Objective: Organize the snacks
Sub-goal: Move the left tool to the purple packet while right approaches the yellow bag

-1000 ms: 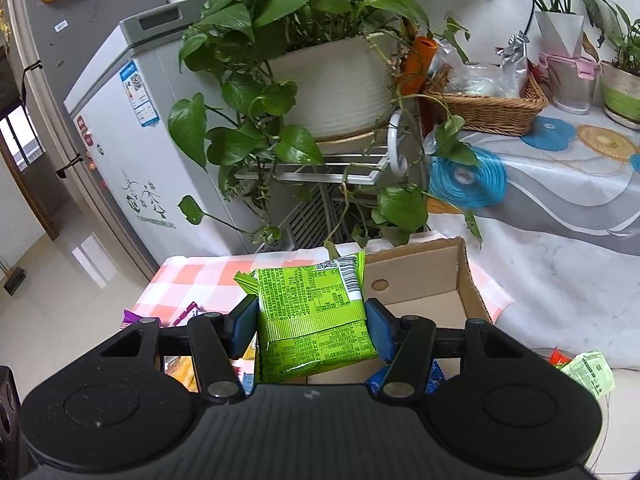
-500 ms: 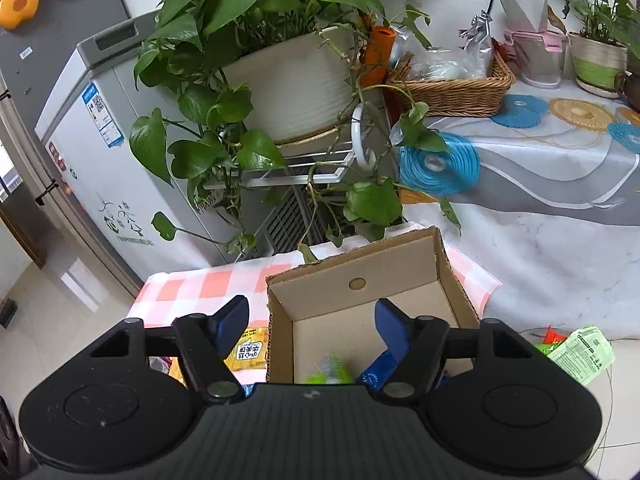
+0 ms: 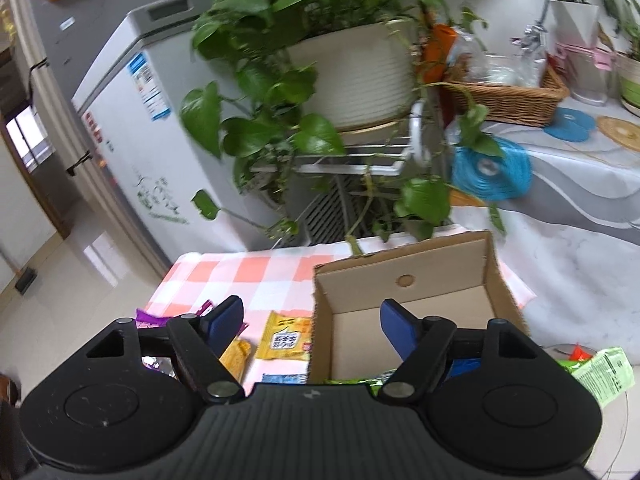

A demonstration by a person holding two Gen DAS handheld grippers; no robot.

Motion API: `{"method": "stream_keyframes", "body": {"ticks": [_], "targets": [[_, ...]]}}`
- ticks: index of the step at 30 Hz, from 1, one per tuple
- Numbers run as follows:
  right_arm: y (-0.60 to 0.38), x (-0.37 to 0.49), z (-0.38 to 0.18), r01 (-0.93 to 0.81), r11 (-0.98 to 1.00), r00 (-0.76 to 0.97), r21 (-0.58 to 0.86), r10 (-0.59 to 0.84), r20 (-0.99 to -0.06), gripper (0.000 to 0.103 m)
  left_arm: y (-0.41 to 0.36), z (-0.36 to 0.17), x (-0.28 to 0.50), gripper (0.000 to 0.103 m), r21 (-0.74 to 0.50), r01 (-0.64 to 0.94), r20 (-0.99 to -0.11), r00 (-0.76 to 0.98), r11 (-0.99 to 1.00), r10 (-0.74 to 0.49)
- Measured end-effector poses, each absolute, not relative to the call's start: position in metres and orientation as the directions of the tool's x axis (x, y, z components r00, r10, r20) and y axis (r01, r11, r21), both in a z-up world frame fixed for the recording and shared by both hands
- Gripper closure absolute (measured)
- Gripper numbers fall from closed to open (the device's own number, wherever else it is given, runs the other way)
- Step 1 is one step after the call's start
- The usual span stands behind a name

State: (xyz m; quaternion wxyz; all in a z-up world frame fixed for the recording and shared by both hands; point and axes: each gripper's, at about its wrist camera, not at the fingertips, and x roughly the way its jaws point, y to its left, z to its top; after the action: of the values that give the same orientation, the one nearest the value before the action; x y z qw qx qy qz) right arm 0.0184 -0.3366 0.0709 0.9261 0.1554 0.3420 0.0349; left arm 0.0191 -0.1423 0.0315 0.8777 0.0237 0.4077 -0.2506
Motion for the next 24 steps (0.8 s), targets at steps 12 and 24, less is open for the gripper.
{"method": "stream_keyframes", "body": {"ticks": [12, 24], "targets": [[-0.298, 0.034, 0.061, -0.068, 0.951, 0.72, 0.302, 0.257, -0.645, 0.021, -0.072, 0.028, 0.039, 0.007, -0.07, 0.376, -0.775, 0.562, 0.924, -0.288], [-0.243, 0.052, 0.039, -0.149, 0.948, 0.635, 0.283, 0.311, -0.707, 0.021, -0.006, 0.021, 0.08, 0.007, -0.051, 0.203, -0.776, 0.609, 0.978, -0.167]]}}
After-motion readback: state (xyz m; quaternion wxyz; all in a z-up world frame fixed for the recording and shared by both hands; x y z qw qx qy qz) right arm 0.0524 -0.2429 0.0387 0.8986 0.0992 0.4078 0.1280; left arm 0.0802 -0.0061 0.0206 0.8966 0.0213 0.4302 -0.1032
